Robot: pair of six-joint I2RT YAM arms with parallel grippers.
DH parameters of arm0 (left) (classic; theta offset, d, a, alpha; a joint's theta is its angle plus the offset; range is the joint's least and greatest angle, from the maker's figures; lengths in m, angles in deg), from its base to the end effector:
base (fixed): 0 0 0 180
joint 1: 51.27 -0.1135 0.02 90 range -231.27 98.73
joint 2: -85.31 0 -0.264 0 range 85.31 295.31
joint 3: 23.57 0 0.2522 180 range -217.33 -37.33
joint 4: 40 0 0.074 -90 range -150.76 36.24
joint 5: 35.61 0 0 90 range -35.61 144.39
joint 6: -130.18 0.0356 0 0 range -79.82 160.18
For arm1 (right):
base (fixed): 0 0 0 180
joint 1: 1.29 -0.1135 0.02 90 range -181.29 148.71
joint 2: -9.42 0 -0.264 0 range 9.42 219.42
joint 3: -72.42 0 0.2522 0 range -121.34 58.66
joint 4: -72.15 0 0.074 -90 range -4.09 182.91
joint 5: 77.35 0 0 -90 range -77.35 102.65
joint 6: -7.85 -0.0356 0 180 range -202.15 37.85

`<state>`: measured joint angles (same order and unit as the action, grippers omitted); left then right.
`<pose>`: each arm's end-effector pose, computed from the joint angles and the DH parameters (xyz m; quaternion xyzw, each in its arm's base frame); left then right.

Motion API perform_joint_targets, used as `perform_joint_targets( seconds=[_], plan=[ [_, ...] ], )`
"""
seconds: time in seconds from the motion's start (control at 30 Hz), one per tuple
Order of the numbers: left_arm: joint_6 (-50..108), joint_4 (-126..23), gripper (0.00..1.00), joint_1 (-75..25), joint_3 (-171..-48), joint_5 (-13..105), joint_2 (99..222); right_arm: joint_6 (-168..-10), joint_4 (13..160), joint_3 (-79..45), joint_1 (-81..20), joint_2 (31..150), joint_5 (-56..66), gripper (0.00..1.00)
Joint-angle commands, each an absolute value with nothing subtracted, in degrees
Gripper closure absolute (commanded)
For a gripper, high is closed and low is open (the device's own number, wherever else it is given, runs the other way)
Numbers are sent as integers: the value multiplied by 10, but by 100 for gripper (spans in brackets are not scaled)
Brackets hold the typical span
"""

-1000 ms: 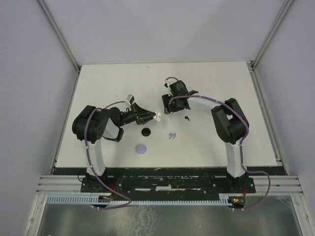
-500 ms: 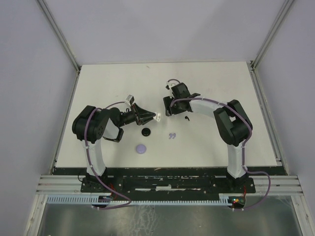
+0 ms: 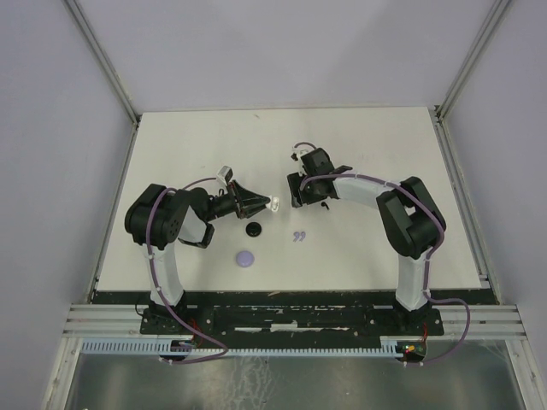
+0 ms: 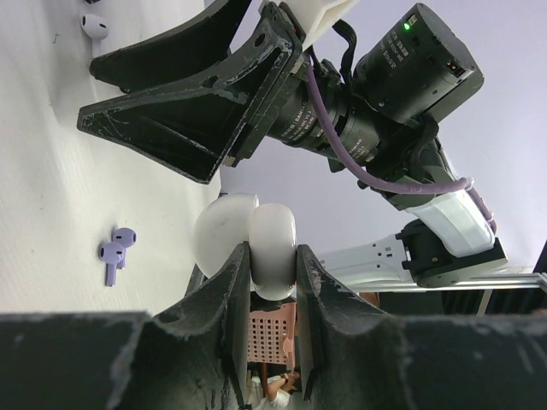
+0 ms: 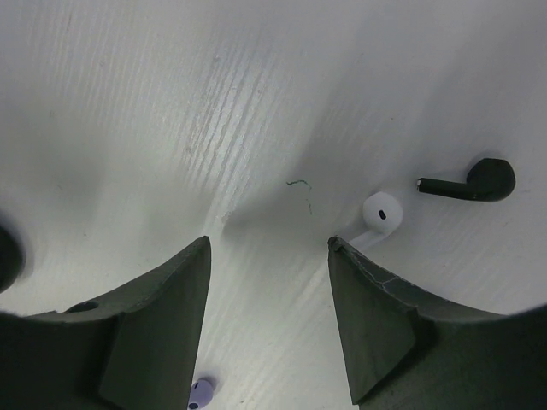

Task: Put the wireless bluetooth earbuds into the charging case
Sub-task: Pick up the earbud from the center of the board.

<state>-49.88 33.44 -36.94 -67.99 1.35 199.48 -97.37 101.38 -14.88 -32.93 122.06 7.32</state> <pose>0.2939 -0.1044 0.1239 -0.1185 0.6831 -0.7029 0.1588 0.3499 0.2195 0.1600 -0.1499 0.9398 0.1615 0.2613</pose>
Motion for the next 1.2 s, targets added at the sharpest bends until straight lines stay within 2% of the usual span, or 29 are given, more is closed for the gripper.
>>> perform_joint_targets(
  seconds=[0.0,0.4,0.57,1.17],
  plan=[
    [-515,418,97,-372,-679,8,1973,-971,1020,-143,-330,1186,80,35],
    [-516,418,97,-372,-682,7,1976,-975,1043,-157,-330,1123,119,34],
    [-517,418,97,-371,-682,6,1972,-1004,1138,-232,-326,1163,181,37],
    [-519,419,97,-372,-684,5,1969,-1014,1153,-291,-306,1249,156,43]
  ],
)
